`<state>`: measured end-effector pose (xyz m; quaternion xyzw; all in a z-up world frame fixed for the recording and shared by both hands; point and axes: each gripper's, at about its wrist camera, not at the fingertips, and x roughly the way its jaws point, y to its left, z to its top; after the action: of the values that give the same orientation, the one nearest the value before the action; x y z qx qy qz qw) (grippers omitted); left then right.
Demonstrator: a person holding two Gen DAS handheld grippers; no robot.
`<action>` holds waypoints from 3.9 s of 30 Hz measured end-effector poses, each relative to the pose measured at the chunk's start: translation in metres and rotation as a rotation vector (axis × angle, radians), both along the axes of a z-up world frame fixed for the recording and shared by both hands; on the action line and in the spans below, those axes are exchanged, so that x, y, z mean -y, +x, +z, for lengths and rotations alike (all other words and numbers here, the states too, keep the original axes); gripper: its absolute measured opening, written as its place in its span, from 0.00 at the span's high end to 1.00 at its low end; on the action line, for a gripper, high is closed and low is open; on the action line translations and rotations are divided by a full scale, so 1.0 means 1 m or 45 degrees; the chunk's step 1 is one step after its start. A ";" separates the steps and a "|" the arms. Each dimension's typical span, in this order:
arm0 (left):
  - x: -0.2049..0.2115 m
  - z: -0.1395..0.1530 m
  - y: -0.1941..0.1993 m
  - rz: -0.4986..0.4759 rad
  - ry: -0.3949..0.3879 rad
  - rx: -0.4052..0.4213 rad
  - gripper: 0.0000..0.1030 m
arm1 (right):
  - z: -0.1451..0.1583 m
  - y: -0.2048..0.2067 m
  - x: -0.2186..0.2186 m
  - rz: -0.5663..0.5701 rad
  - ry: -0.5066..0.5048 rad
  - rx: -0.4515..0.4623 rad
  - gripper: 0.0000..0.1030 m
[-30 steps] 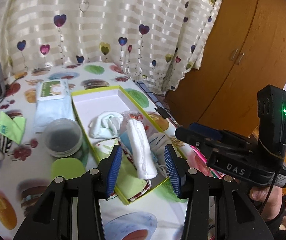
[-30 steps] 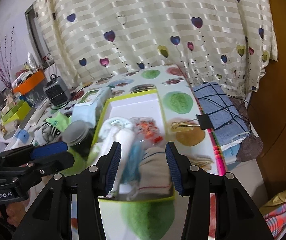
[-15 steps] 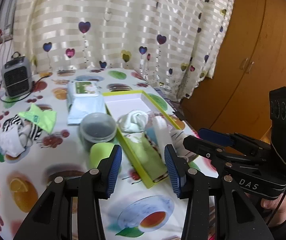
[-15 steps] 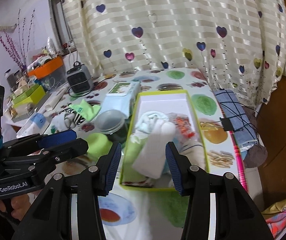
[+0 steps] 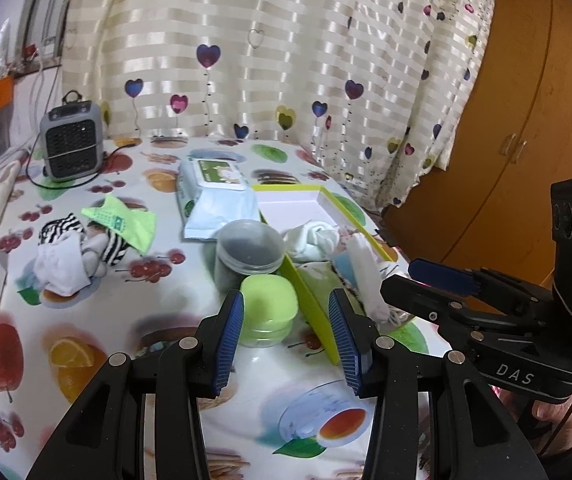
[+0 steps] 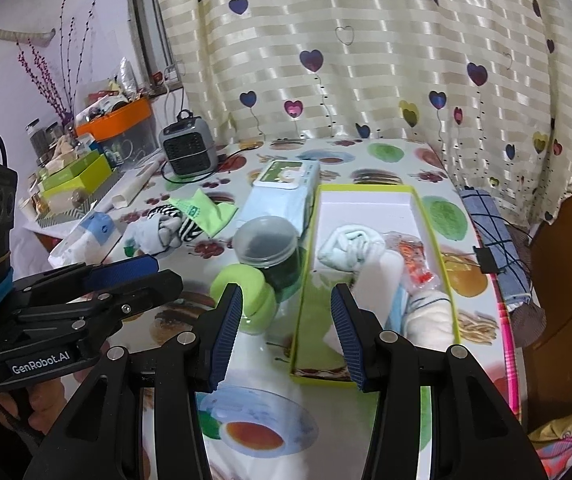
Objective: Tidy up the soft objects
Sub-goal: 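Withdraw both tools from the box back over the table items, then grasp the green cloth with right tool while left tool approaches the grey sock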
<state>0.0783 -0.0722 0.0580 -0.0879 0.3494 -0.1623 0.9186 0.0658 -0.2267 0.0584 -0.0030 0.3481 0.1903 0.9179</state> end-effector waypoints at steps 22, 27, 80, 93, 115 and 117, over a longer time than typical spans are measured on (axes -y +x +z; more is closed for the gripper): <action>-0.042 -0.024 -0.010 0.127 -0.001 -0.055 0.59 | -0.013 0.002 -0.037 0.110 -0.037 -0.030 0.54; -0.056 -0.024 -0.011 0.167 -0.008 -0.051 0.59 | -0.008 0.003 -0.044 0.145 0.005 -0.016 0.54; -0.185 -0.061 0.049 0.455 -0.087 -0.119 0.59 | -0.061 0.169 -0.214 0.259 -0.103 -0.248 0.54; -0.191 -0.071 0.057 0.435 -0.132 -0.147 0.59 | -0.070 0.198 -0.216 0.177 -0.016 -0.279 0.72; -0.188 -0.064 0.070 0.432 -0.082 -0.139 0.54 | -0.040 0.175 -0.182 0.161 0.244 -0.217 0.93; -0.189 -0.063 0.074 0.443 -0.073 -0.137 0.54 | -0.034 0.170 -0.179 0.171 0.254 -0.201 0.93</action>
<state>0.1527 0.1168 -0.0053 -0.1817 0.3727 -0.0059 0.9100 0.2359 -0.0475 0.0239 0.0799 0.3974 0.2847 0.8687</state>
